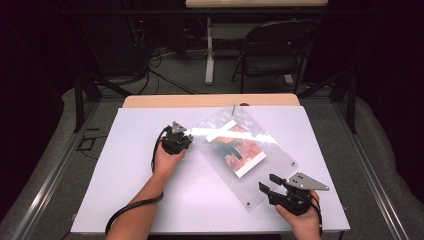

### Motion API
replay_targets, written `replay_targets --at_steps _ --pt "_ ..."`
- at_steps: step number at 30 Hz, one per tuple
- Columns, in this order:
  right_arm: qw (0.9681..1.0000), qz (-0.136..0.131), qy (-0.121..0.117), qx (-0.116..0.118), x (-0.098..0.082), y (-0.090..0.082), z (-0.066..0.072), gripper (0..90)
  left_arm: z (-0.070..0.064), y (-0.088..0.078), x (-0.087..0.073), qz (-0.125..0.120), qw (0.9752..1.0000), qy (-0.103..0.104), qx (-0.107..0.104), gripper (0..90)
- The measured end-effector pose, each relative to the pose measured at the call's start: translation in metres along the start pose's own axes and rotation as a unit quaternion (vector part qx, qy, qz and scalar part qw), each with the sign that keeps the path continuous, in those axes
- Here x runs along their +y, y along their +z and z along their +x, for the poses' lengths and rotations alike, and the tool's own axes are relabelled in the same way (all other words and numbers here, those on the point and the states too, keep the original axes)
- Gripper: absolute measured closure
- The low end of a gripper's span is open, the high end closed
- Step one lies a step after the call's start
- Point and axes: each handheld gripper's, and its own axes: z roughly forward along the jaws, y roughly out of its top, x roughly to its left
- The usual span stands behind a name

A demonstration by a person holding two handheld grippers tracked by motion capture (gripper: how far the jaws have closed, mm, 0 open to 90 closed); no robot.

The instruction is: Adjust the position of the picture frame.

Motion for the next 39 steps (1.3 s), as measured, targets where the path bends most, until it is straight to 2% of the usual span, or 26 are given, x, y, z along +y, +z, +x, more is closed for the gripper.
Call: replay_targets --at_steps 7,11,12,14,20,22,26,32,35,39 --pt "1.0000 0.002 0.003 0.008 0.000 0.000 0.000 47.1 -0.007 -0.019 -0.015 0.002 0.9999 0.009 -0.013 83.5" --pt "0.9999 -0.001 0.003 0.015 0.000 0.002 0.002 47.2 -0.015 -0.039 -0.029 0.004 0.9993 0.022 -0.031 83.3" --pt "0.9999 -0.001 0.003 0.015 0.000 0.002 0.002 47.2 -0.015 -0.039 -0.029 0.004 0.9993 0.022 -0.031 83.2" --pt "0.9999 0.003 0.004 0.016 0.000 0.002 0.003 47.3 -0.021 -0.049 -0.040 0.001 0.9989 0.025 -0.039 83.2" --pt "0.9998 0.006 0.008 0.019 0.000 0.002 0.003 47.4 -0.033 -0.066 -0.052 0.000 0.9982 0.028 -0.052 82.9" --pt "0.9998 0.005 0.008 0.019 0.000 0.002 0.003 47.4 -0.038 -0.073 -0.058 0.002 0.9976 0.038 -0.058 82.9" --pt "0.9996 0.006 0.010 0.026 0.000 0.004 0.005 47.6 -0.039 -0.076 -0.062 0.001 0.9968 0.045 -0.067 82.6" --pt "0.9992 0.008 0.008 0.037 0.000 0.005 0.009 49.1 -0.036 -0.073 -0.063 -0.019 0.9959 0.028 -0.083 78.8" --pt "0.9989 0.010 0.009 0.044 0.000 0.006 0.011 50.6 -0.037 -0.073 -0.061 -0.024 0.9961 0.033 -0.078 77.8" --pt "0.9982 0.013 0.012 0.058 0.000 0.008 0.015 54.8 -0.037 -0.070 -0.059 -0.027 0.9951 0.044 -0.084 80.6"
